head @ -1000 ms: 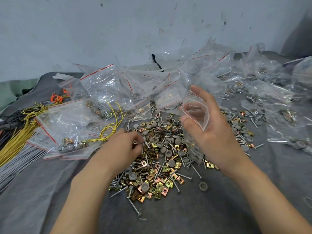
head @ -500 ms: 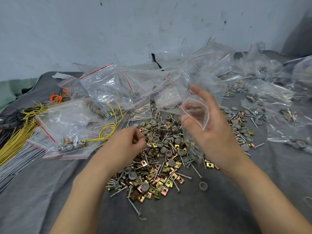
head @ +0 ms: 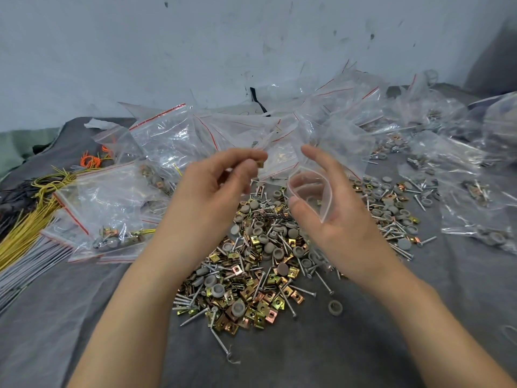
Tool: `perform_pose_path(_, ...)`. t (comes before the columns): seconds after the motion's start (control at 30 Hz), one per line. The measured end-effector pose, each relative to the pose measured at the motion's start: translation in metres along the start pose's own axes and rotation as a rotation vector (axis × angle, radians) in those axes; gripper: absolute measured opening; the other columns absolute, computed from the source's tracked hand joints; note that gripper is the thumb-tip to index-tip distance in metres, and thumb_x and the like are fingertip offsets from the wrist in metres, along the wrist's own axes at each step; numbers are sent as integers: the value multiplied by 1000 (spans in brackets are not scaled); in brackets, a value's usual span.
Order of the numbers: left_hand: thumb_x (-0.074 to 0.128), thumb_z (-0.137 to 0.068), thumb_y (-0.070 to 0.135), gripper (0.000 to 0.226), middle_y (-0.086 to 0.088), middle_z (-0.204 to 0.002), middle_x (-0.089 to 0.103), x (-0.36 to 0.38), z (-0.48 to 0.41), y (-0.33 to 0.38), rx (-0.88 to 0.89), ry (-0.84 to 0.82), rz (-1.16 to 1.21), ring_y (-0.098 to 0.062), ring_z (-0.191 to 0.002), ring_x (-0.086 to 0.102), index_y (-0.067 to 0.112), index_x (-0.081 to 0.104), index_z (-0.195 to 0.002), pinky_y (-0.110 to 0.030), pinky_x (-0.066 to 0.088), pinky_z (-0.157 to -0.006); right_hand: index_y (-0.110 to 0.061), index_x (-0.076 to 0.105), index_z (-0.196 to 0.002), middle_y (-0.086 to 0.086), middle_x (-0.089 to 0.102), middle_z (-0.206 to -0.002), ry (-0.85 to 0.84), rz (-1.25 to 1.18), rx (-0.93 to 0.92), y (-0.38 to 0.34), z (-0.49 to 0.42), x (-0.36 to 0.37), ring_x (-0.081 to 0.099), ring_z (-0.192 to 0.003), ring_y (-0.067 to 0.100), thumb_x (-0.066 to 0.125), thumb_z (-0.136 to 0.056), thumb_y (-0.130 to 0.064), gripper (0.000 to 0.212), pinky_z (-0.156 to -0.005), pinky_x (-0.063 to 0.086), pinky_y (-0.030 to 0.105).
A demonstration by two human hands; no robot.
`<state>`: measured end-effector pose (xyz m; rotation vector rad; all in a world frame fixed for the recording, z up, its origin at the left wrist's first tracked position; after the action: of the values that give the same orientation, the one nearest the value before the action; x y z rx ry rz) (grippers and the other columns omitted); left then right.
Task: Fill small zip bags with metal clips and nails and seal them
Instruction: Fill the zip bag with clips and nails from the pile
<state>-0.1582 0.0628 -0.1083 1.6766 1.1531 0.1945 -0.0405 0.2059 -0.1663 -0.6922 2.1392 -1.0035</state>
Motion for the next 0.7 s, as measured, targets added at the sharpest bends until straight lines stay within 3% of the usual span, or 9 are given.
perform_pose_path(0.13, 64, -95, 16, 23, 27, -79, 68, 9, -3, 27, 152, -47, -10, 5, -71, 60, 39, 71, -96, -9, 44, -66, -48, 30, -146, -20, 61, -111, -9, -21, -16, -2, 0, 4, 61, -111, 7, 62, -88, -45, 67, -93, 54, 46)
perform_pose_path(0.3, 66, -93, 21, 13, 21, -83, 70, 21, -4, 33, 160, -107, -100, 0, -76, 64, 34, 69, -95, -15, 48, -65, -48, 30, -146, -17, 62, -118, 9, -37, -6, 0, -2, 5, 62, -113, 6, 65, -88, -45, 68, -96, 53, 46)
perform_pose_path(0.43, 67, -93, 28, 7, 22, -82, 66, 28, -6, 28, 169, -136, -197, 3, -68, 58, 31, 70, -98, -8, 38, -60, -48, 31, -146, -23, 59, -131, 19, -47, 4, 2, -3, 3, 59, -121, 1, 68, -89, -41, 68, -101, 50, 44)
perform_pose_path(0.53, 62, -96, 33, 10, 22, -91, 66, 29, -7, 27, 200, -118, -215, 0, -78, 61, 37, 68, -103, -10, 41, -64, -47, 31, -147, -19, 61, -127, 26, -64, 0, 3, -4, 2, 60, -120, 5, 68, -89, -43, 68, -100, 51, 45)
perform_pose_path(0.6, 58, -98, 34, 12, 22, -91, 65, 26, -8, 24, 194, -70, -176, 2, -74, 60, 37, 66, -107, -9, 41, -62, -48, 31, -145, -19, 63, -117, 36, -73, -6, 3, -4, 1, 61, -114, 7, 65, -90, -44, 65, -97, 51, 42)
perform_pose_path(0.7, 53, -100, 35, 15, 26, -89, 63, 22, -10, 10, 147, -33, -185, 4, -78, 60, 33, 66, -109, -8, 42, -62, -48, 33, -144, -22, 62, -111, 54, -94, -4, 3, -5, -2, 61, -111, 1, 65, -89, -43, 64, -89, 50, 25)
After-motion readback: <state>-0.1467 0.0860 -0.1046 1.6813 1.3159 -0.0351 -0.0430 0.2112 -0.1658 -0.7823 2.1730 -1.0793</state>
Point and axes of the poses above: each hand's wrist, its own z-axis away from the middle knuckle, its own x-axis out of the palm, y = z × x, the point moved 1 cm from there along -z, towards the middle knuckle
